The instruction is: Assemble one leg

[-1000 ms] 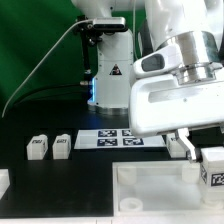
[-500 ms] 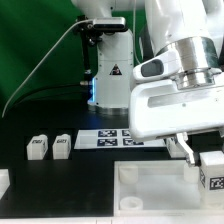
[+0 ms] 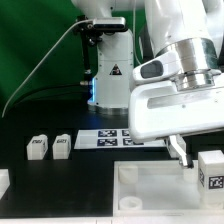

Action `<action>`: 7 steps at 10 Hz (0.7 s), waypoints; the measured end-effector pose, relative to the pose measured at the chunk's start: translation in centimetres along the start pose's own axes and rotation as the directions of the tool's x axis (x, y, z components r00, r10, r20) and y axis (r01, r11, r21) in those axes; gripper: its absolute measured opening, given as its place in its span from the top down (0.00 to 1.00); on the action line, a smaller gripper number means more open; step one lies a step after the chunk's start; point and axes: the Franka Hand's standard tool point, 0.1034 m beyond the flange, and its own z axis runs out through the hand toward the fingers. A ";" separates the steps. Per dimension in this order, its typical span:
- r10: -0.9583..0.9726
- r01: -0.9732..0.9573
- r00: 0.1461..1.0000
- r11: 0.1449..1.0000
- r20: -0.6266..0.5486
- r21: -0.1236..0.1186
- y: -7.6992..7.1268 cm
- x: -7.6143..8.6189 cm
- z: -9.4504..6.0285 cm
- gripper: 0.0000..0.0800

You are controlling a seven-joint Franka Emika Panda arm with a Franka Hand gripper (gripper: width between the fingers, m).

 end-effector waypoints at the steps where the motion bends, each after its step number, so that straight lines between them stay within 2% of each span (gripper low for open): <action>1: 0.000 0.000 1.000 1.000 0.000 0.000 0.0 0.0 0.0 0.23; 2: 0.000 0.000 1.000 1.000 0.001 0.000 0.0 0.0 0.0 0.20; 7: 0.000 0.000 1.000 1.000 0.001 0.000 0.0 -0.1 0.0 0.19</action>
Offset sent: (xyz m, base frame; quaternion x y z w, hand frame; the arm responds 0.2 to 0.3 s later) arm 0.0000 0.0000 0.0000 0.0000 0.0000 0.0000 1.0000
